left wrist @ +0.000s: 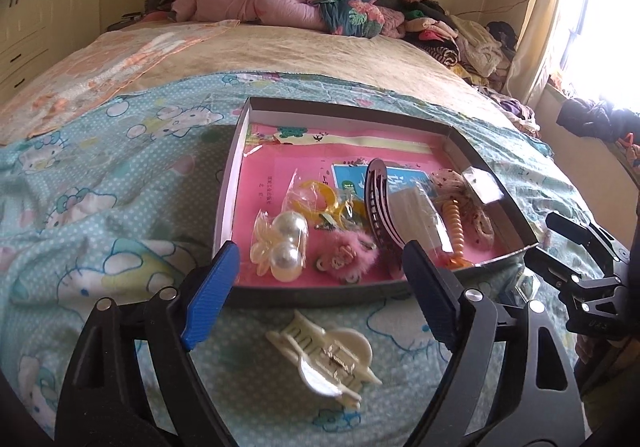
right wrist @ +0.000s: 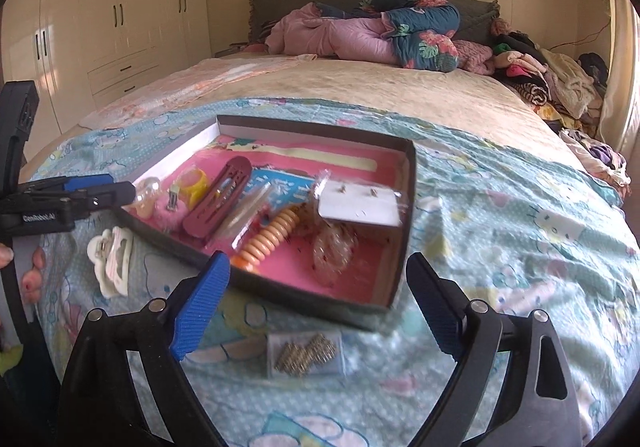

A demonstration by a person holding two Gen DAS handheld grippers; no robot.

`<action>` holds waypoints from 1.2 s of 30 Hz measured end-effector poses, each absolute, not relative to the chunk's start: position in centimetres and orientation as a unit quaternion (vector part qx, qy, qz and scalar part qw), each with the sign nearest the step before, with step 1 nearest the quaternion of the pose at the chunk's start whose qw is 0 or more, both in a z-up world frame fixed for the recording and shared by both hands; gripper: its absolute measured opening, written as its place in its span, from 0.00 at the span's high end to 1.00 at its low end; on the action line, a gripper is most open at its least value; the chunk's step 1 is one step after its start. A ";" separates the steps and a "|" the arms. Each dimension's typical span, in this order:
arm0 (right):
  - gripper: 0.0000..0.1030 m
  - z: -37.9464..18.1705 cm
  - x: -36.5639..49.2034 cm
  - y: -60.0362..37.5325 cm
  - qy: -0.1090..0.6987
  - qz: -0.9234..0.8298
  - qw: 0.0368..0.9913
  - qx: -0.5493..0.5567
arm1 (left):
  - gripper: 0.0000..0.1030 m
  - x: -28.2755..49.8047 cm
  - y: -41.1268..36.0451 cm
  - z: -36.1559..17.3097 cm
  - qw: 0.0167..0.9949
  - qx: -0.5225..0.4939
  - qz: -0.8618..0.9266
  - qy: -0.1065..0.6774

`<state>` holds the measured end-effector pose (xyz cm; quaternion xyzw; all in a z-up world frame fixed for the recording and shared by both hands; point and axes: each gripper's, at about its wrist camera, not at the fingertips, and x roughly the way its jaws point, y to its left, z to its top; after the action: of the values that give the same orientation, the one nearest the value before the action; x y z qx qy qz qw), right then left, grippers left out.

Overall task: Organize jewelry
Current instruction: 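Lower both items into the box and open both tools, then grasp the cream claw clip with the left tool while the right grasps the rhinestone clip case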

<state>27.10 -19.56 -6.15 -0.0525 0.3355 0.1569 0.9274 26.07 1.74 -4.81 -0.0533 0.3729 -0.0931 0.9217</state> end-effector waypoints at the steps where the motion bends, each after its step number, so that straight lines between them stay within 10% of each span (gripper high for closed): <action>1: 0.15 -6.3 26.8 -19.8 0.338 0.156 0.927 -0.053 | 0.27 25.8 1.7 -4.8 0.922 -0.054 -0.092 0.373; 17: 0.16 -10.3 25.9 -20.0 0.384 0.172 0.905 -0.061 | 0.23 23.2 1.2 -8.9 0.896 -0.107 -0.088 0.421; 21: 0.32 -10.9 26.0 -19.4 0.393 0.177 0.900 -0.066 | 0.23 23.3 0.7 -9.2 0.899 -0.107 -0.074 0.419; 25: 0.58 -10.9 25.9 -19.2 0.393 0.177 0.900 -0.067 | 0.35 23.7 0.7 -9.3 0.900 -0.109 -0.063 0.418; 30: 0.59 -10.7 24.9 -18.9 0.391 0.189 0.898 -0.070 | 0.71 23.9 0.9 -9.5 0.899 -0.102 -0.049 0.422; 36: 0.59 -9.7 23.3 -17.9 0.382 0.212 0.897 -0.071 | 0.72 23.0 0.7 -8.9 0.901 -0.090 -0.067 0.419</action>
<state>23.31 -17.88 -9.72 -0.0713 0.3823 0.2120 0.8965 23.02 0.67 -8.87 -0.0901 0.4187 -0.0674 0.9011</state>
